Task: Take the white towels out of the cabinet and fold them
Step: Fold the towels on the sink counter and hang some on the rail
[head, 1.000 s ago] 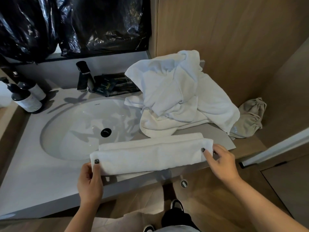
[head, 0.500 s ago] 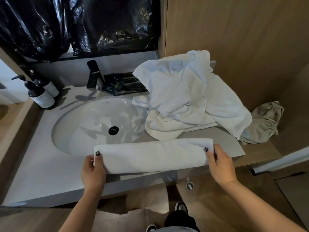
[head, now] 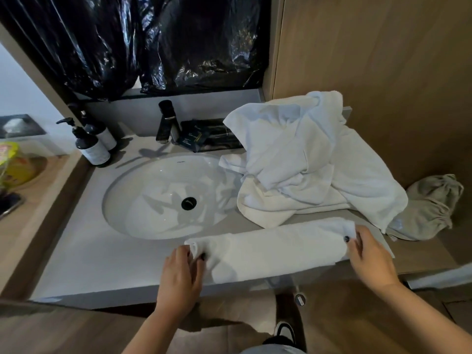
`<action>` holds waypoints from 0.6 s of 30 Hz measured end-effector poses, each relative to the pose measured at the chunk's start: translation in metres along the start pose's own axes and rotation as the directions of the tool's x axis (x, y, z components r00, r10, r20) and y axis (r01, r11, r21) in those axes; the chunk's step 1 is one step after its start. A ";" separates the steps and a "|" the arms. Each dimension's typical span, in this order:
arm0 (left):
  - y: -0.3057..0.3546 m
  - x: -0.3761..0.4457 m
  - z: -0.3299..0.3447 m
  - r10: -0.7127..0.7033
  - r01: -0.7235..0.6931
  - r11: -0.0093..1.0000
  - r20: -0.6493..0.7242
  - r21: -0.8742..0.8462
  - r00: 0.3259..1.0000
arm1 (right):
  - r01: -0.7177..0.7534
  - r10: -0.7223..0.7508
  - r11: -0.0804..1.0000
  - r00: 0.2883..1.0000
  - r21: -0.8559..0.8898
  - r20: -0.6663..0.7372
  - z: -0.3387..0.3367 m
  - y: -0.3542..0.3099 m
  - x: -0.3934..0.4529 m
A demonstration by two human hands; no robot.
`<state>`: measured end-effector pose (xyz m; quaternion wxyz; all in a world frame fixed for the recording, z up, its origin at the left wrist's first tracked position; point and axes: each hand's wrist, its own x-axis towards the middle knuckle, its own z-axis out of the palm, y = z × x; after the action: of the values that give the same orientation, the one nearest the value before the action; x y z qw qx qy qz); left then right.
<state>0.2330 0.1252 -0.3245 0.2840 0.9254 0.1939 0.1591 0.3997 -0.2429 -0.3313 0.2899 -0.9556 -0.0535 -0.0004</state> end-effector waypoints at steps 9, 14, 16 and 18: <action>-0.007 -0.002 0.002 -0.282 0.282 0.956 0.015 -0.076 0.959 | -0.119 0.116 0.970 0.993 0.210 0.028 0.007 0.000 0.009; -0.007 0.010 0.008 -0.422 0.423 0.905 0.034 -0.052 0.906 | -0.205 0.208 0.961 0.978 0.187 0.005 0.011 -0.013 0.022; -0.008 0.019 0.004 -0.542 0.547 0.829 0.075 -0.117 0.837 | -0.235 0.235 0.961 0.972 0.148 0.019 0.011 -0.017 0.021; -0.008 0.026 -0.002 -0.598 0.604 0.788 0.085 -0.118 0.797 | -0.243 0.242 0.967 0.970 0.083 0.014 0.014 -0.027 0.018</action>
<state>0.2531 0.1441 -0.3231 0.3876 0.7967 0.4605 0.0539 0.4143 -0.2113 -0.3274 0.3277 -0.9418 0.0632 0.0392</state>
